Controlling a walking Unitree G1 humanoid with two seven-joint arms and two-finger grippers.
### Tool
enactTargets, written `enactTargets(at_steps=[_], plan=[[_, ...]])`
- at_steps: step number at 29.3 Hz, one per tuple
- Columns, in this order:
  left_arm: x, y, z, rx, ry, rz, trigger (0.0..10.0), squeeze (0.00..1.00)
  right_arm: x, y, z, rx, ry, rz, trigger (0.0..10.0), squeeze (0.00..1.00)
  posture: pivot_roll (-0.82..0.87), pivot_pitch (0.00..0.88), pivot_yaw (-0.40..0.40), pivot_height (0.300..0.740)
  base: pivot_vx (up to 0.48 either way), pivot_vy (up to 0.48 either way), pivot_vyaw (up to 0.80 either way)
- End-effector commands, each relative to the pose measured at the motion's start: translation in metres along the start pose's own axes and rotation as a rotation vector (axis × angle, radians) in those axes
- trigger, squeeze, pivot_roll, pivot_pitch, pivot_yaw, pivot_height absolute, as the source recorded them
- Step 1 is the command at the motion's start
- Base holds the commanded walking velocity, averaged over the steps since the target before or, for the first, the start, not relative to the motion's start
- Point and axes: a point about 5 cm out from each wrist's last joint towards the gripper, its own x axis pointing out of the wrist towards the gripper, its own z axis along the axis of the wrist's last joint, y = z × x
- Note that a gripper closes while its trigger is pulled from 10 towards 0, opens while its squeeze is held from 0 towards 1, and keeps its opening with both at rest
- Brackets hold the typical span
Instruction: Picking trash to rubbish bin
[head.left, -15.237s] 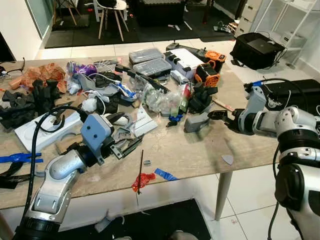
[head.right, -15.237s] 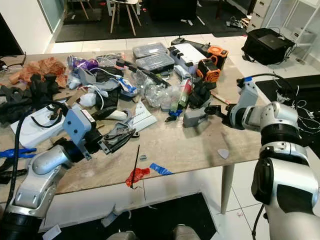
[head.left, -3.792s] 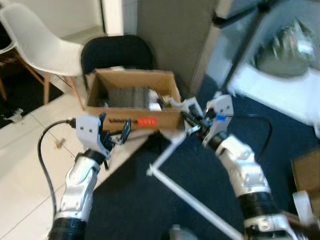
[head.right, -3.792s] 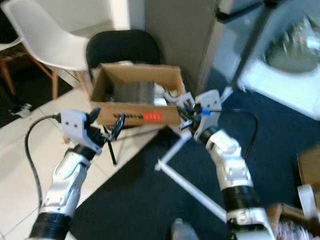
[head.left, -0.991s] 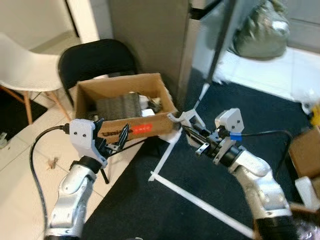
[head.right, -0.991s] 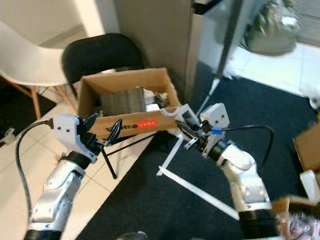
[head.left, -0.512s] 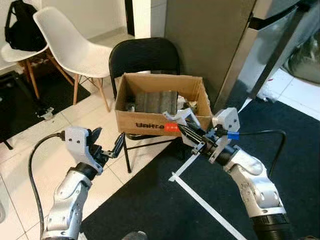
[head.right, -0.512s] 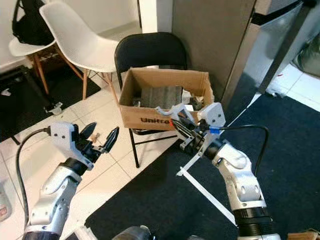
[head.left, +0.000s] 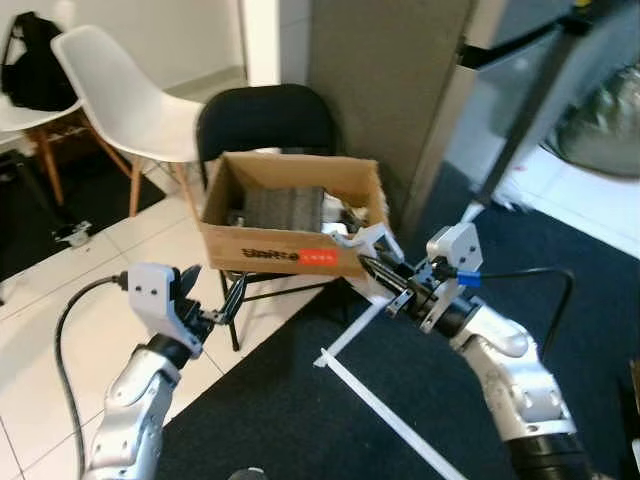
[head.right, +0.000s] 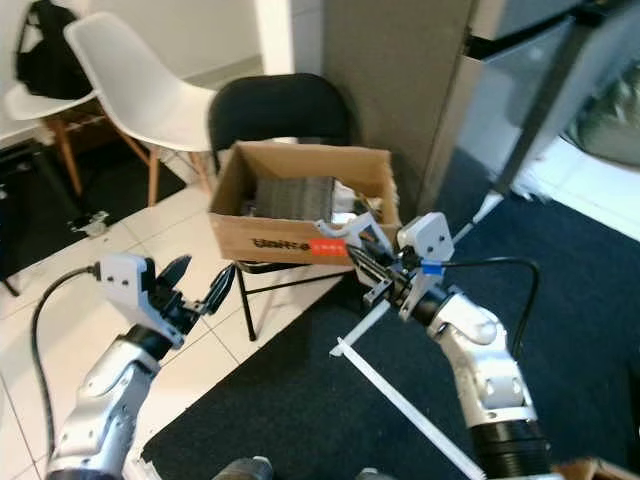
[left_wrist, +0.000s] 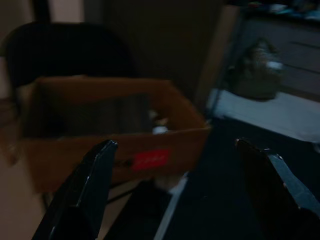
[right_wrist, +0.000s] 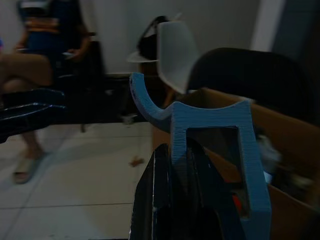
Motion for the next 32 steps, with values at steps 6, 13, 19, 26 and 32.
enactTargets(at_steps=[6,13,19,26,32], plan=[[0.0034,-0.0005,0.0053,0.024,-0.009,0.001,10.0,0.00,0.0025,0.0015,-0.0022,0.007,-0.001,-0.015,10.0,0.00,0.04,0.000,-0.011,0.740,0.000,0.000,0.62],[0.0038,-0.0028,0.0064,0.016,-0.013,-0.018,10.0,0.00,0.0020,-0.0011,-0.0037,0.011,-0.004,-0.015,10.0,0.00,0.04,0.000,-0.011,0.740,0.000,0.000,0.00],[0.0032,-0.0062,0.0080,0.013,-0.021,-0.048,10.0,0.00,0.0009,-0.0030,-0.0072,0.011,0.001,-0.020,10.0,0.00,0.04,0.000,-0.012,0.740,0.231,0.000,0.00],[0.0012,-0.0068,0.0073,0.020,-0.019,-0.055,10.0,0.00,0.0009,-0.0035,-0.0083,0.011,0.004,-0.020,10.0,0.00,0.04,0.000,-0.011,0.740,0.329,0.000,0.00],[0.0002,-0.0064,0.0063,0.025,-0.015,-0.058,10.0,0.00,0.0012,-0.0036,-0.0087,0.009,0.001,-0.018,10.0,0.00,0.04,0.000,-0.011,0.740,0.261,0.000,0.00]])
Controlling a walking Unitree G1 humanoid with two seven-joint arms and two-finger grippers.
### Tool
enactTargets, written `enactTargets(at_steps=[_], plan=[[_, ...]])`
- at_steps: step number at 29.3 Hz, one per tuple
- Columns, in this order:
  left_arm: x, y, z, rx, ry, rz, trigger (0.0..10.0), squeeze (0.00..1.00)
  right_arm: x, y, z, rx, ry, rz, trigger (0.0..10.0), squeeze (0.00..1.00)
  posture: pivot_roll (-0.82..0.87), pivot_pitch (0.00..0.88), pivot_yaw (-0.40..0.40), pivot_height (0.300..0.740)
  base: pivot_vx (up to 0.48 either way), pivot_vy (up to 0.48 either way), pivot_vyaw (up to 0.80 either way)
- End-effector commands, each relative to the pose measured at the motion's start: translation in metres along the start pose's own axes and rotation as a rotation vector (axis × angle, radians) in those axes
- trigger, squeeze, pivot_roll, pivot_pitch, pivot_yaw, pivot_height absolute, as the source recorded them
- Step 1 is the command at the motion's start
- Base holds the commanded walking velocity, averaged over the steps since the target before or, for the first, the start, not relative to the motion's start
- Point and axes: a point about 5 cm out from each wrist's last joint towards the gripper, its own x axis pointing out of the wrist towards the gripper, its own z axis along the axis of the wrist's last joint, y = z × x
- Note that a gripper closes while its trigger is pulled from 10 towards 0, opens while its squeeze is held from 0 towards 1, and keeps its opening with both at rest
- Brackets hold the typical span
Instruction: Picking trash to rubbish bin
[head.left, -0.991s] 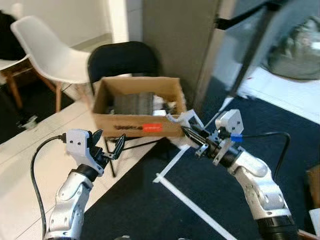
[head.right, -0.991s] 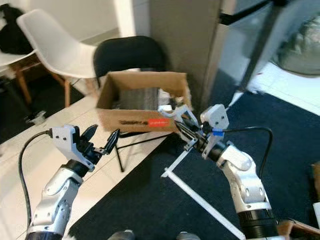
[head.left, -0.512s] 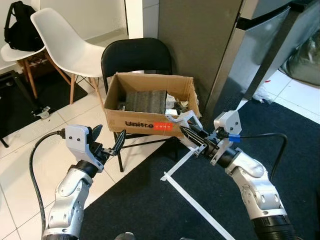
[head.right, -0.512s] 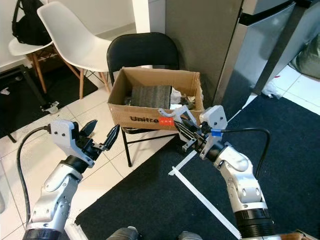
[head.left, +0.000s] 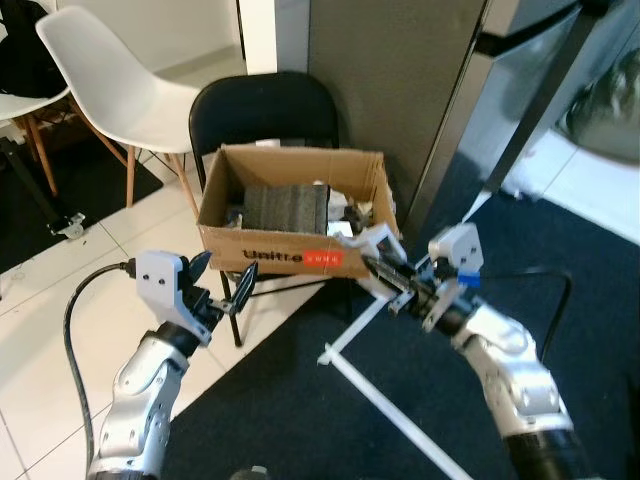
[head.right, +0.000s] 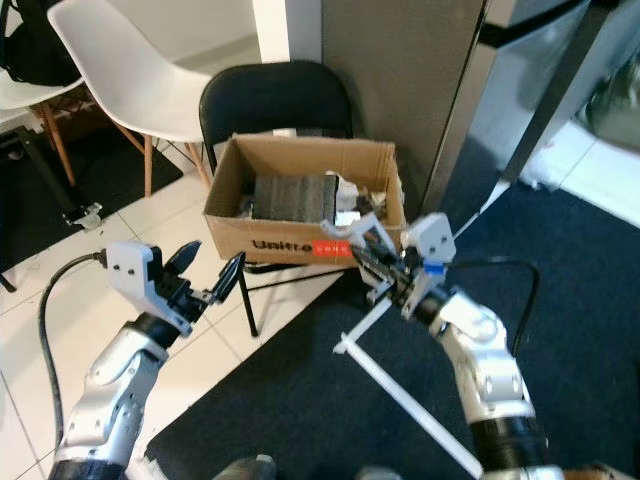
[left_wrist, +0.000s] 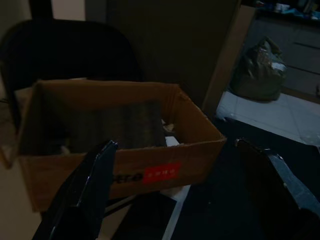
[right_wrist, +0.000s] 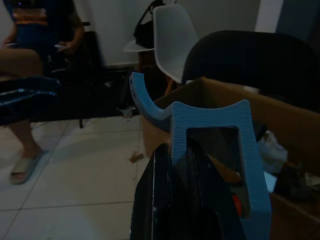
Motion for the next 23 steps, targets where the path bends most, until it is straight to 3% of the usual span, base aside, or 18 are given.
enactTargets(at_steps=[1,23], plan=[[-0.0036,0.0013,-0.0008,0.016,0.012,-0.005,10.0,0.00,-0.0016,-0.0008,-0.0023,-0.007,0.007,0.000,10.0,0.00,0.04,0.000,-0.011,0.740,0.266,0.000,0.00],[-0.0030,-0.0004,-0.0007,0.021,0.014,-0.016,10.0,0.00,-0.0014,-0.0013,-0.0026,-0.009,0.004,0.003,10.0,0.00,0.04,0.000,-0.013,0.740,0.266,0.000,0.00]])
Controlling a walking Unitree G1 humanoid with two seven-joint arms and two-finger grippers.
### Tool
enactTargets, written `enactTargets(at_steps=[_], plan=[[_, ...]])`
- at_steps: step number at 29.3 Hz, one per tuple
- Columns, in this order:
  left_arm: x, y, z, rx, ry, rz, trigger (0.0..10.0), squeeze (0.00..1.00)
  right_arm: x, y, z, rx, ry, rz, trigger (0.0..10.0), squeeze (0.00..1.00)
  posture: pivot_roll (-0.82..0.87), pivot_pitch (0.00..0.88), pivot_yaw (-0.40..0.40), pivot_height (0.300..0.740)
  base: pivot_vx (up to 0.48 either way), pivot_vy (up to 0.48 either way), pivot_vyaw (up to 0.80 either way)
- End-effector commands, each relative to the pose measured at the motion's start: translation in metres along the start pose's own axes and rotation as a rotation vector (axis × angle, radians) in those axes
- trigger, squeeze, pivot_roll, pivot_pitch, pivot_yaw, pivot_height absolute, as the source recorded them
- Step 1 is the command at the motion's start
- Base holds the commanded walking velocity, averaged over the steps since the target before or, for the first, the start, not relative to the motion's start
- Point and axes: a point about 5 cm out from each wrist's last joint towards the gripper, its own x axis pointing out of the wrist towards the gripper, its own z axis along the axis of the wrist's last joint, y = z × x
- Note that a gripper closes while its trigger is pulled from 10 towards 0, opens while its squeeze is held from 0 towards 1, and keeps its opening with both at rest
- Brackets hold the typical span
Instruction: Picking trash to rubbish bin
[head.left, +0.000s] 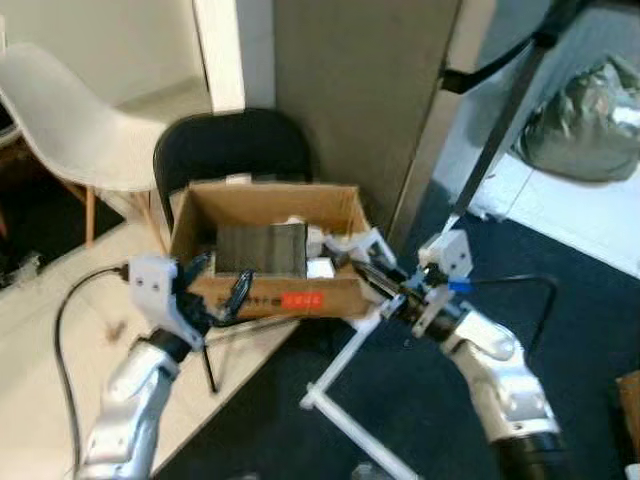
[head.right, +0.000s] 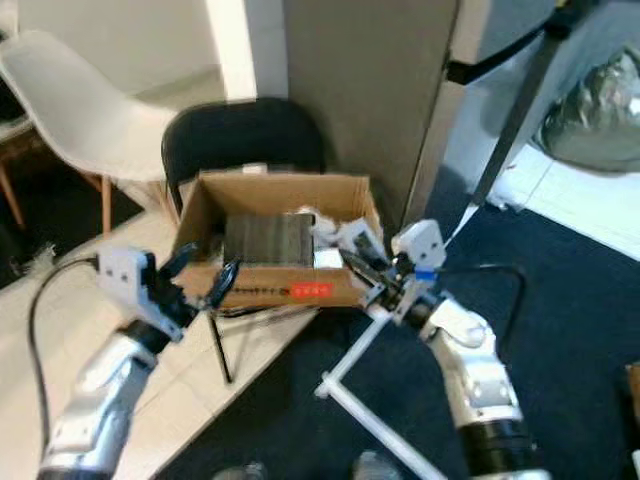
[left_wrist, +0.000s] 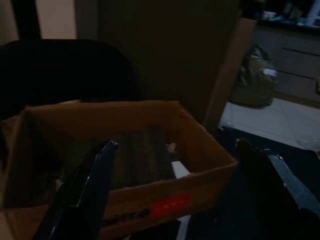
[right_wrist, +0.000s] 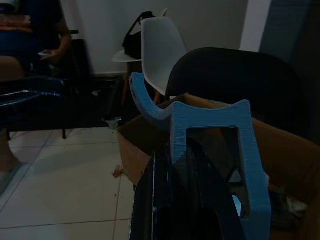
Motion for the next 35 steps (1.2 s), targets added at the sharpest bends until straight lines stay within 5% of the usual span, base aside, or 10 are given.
enactTargets(at_steps=[1,20,30,35], plan=[[0.001,-0.002,0.000,0.012,0.004,-0.018,10.0,0.00,-0.002,-0.002,0.001,-0.017,0.005,-0.005,10.0,0.00,0.04,0.000,-0.013,0.740,0.274,0.000,0.00],[0.001,-0.006,0.002,0.015,0.002,-0.031,10.0,0.00,-0.002,-0.001,0.001,-0.027,0.010,-0.006,10.0,0.00,0.04,0.000,-0.016,0.740,0.284,0.000,0.29],[0.003,-0.018,0.016,0.019,-0.022,-0.041,10.0,0.00,-0.001,-0.001,0.003,-0.035,0.012,-0.005,10.0,0.00,0.04,0.000,-0.017,0.740,0.295,0.000,0.00],[-0.005,-0.036,0.011,0.006,-0.024,-0.054,10.0,0.00,0.000,0.000,0.005,-0.039,0.012,-0.005,10.0,0.00,0.04,0.000,-0.017,0.740,0.295,0.000,0.00]])
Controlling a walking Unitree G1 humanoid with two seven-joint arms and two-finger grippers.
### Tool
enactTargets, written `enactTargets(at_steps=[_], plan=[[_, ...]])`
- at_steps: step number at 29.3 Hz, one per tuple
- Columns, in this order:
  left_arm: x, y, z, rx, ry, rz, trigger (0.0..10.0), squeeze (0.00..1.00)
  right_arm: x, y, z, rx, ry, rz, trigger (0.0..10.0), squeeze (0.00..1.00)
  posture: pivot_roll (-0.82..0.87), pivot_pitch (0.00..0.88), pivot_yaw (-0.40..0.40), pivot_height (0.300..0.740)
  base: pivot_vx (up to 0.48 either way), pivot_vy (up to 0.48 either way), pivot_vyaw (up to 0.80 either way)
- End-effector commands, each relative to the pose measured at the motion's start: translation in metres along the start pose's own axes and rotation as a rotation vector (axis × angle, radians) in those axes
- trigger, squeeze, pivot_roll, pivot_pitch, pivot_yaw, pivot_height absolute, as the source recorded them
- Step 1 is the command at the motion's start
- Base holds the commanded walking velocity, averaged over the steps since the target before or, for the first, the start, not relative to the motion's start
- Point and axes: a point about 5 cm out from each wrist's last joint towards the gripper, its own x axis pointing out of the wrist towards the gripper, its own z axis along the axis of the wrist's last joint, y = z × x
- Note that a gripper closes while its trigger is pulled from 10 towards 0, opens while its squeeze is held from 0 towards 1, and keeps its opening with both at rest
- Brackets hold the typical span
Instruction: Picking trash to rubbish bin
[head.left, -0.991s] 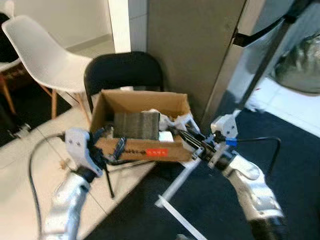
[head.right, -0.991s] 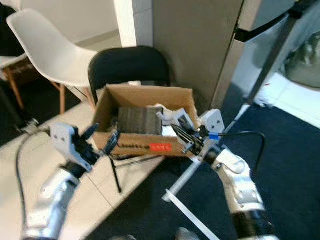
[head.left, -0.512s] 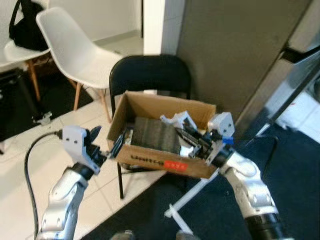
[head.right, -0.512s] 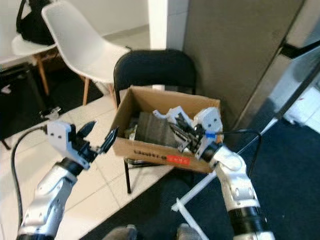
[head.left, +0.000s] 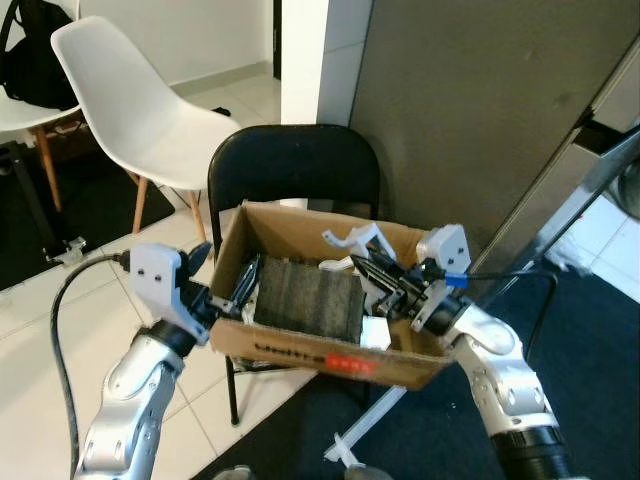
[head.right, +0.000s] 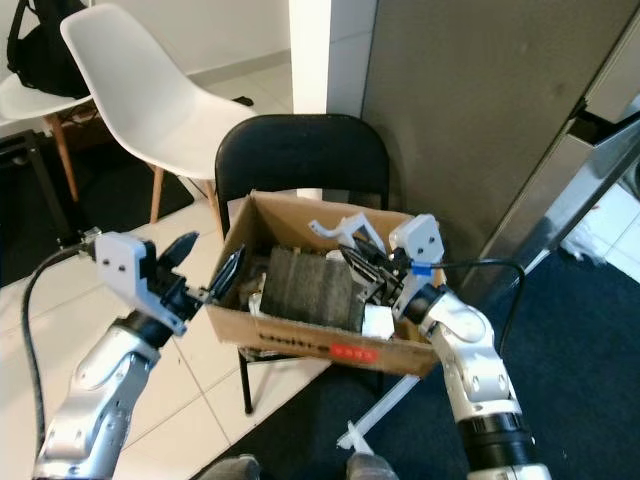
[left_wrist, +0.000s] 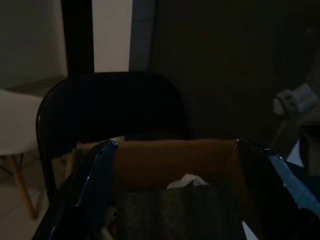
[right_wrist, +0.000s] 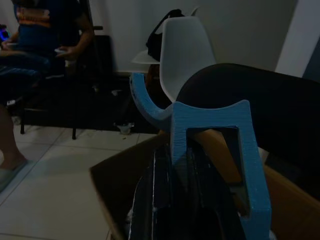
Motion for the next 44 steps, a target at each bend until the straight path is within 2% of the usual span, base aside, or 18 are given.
enactTargets(at_steps=[1,9,16,17,18,19,20,21,22,24,25,27,33,34,35,36,38,44], plan=[[-0.003,-0.009,-0.009,-0.001,0.025,-0.016,10.0,0.00,0.000,0.001,0.004,-0.013,-0.003,0.001,10.0,0.00,0.04,0.000,-0.017,0.740,0.296,0.000,0.00],[-0.008,-0.021,-0.015,-0.014,0.044,-0.015,10.0,0.00,0.001,0.003,0.009,-0.016,-0.014,0.006,10.0,0.00,0.04,0.000,-0.017,0.740,0.296,0.000,0.00],[0.004,-0.027,-0.027,-0.038,0.058,-0.006,10.0,0.00,0.002,0.003,0.011,-0.007,-0.015,0.005,10.0,0.00,0.04,0.000,-0.015,0.740,0.080,0.000,0.00],[0.011,-0.019,-0.035,-0.042,0.069,0.003,10.0,0.00,0.002,0.003,0.011,0.010,-0.015,0.011,10.0,0.81,0.04,0.000,-0.014,0.740,0.000,0.000,0.00],[0.012,-0.014,-0.037,-0.043,0.074,0.007,10.0,0.00,0.002,0.002,0.010,0.015,-0.014,0.011,10.0,0.81,0.04,0.000,-0.014,0.740,0.000,0.000,0.00],[0.013,-0.010,-0.038,-0.043,0.077,0.010,10.0,0.00,0.002,0.002,0.010,0.017,-0.014,0.011,10.0,1.00,0.04,0.000,-0.014,0.740,0.000,0.000,0.00],[0.012,-0.003,-0.039,-0.042,0.081,0.016,10.0,0.00,0.001,0.001,0.010,0.018,-0.012,0.009,10.0,1.00,0.04,0.000,-0.014,0.740,0.000,0.000,0.00],[0.006,0.011,-0.040,-0.050,0.083,0.026,10.0,0.00,0.001,0.001,0.009,0.020,-0.011,0.007,10.0,1.00,0.04,0.000,-0.013,0.740,0.000,0.000,0.00],[0.006,0.011,-0.040,-0.050,0.083,0.026,10.0,0.00,0.001,0.001,0.009,0.020,-0.011,0.007,10.0,1.00,0.04,0.000,-0.013,0.740,0.000,0.000,0.00],[-0.005,0.030,-0.041,-0.058,0.081,0.043,10.0,0.00,0.001,0.001,0.008,0.024,-0.008,0.010,10.0,1.00,0.04,0.000,-0.013,0.740,0.000,0.000,0.00],[-0.005,0.030,-0.041,-0.058,0.081,0.043,10.0,0.00,0.001,0.001,0.008,0.024,-0.008,0.010,10.0,1.00,0.04,0.000,-0.013,0.740,0.000,0.000,0.00],[-0.015,0.040,-0.042,-0.059,0.084,0.056,10.0,0.00,0.000,0.000,0.008,0.022,-0.009,-0.003,10.0,1.00,0.04,0.000,-0.013,0.740,0.000,0.000,0.00],[-0.018,0.041,-0.044,-0.061,0.086,0.071,10.0,0.00,0.000,-0.001,0.007,0.010,-0.004,-0.018,10.0,1.00,0.04,0.000,-0.012,0.740,0.000,0.000,0.00],[-0.017,0.042,-0.045,-0.061,0.083,0.069,10.0,0.00,0.000,0.000,0.007,0.010,-0.003,-0.015,10.0,0.96,0.04,0.000,-0.012,0.740,0.000,0.000,0.00],[-0.017,0.042,-0.046,-0.061,0.083,0.069,10.0,0.00,0.000,0.000,0.007,0.009,-0.001,-0.014,10.0,0.63,0.04,0.000,-0.015,0.740,0.000,0.000,0.00],[-0.017,0.043,-0.046,-0.062,0.082,0.070,10.0,0.00,0.000,0.000,0.007,0.008,0.001,-0.013,10.0,0.03,0.04,0.000,-0.015,0.740,0.000,0.000,0.00],[-0.018,0.045,-0.048,-0.066,0.077,0.065,10.0,0.00,0.000,0.000,0.006,0.008,0.001,-0.012,10.0,0.00,0.04,0.000,-0.015,0.740,0.000,0.000,0.00],[-0.016,0.049,-0.054,-0.068,0.094,0.067,10.0,0.00,0.000,-0.001,0.005,0.015,-0.001,-0.012,10.0,0.00,0.04,0.000,-0.018,0.740,0.000,0.000,0.00]])
